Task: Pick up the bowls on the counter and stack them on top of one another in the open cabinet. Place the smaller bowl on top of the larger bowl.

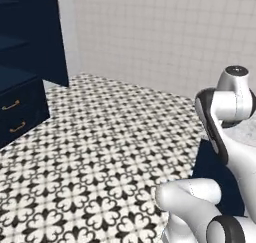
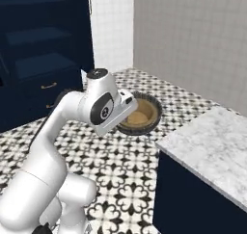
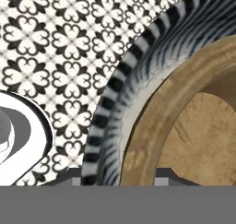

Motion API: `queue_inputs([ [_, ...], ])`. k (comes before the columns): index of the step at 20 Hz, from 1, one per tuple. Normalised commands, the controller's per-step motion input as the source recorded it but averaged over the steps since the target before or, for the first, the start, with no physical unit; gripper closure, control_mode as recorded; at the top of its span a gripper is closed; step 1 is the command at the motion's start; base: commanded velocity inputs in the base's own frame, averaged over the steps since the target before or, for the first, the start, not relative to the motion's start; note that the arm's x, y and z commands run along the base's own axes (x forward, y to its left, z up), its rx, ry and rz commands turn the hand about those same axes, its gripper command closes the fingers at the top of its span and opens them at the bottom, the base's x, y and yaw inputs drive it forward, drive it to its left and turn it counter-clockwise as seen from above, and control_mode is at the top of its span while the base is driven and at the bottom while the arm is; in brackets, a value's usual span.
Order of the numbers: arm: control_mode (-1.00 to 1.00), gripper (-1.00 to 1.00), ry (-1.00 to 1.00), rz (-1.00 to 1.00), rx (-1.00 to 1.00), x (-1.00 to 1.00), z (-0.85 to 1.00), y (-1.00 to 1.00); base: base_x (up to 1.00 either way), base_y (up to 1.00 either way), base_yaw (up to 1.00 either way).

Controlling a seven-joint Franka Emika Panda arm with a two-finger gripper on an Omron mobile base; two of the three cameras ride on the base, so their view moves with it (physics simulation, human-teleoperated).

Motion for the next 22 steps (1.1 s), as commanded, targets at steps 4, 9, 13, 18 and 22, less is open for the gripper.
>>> queue_inputs([
  [4,1.00,1.00,0.00,0.00,0.00,0.00,0.00,0.00,0.08,0.76,0.76],
  [9,1.00,1.00,0.00,0.00,0.00,0.00,0.00,0.00,0.88,0.21,0.62],
  [13,1.00,1.00,0.00,0.00,0.00,0.00,0.00,0.00,1.00,0.00,0.47],
  [18,1.00,1.00,0.00,0.00,0.00,0.00,0.00,0.00,1.00,-0.12,0.39],
  [22,1.00,1.00,0.00,0.00,0.00,0.00,0.00,0.00,1.00,-0.63,0.29],
])
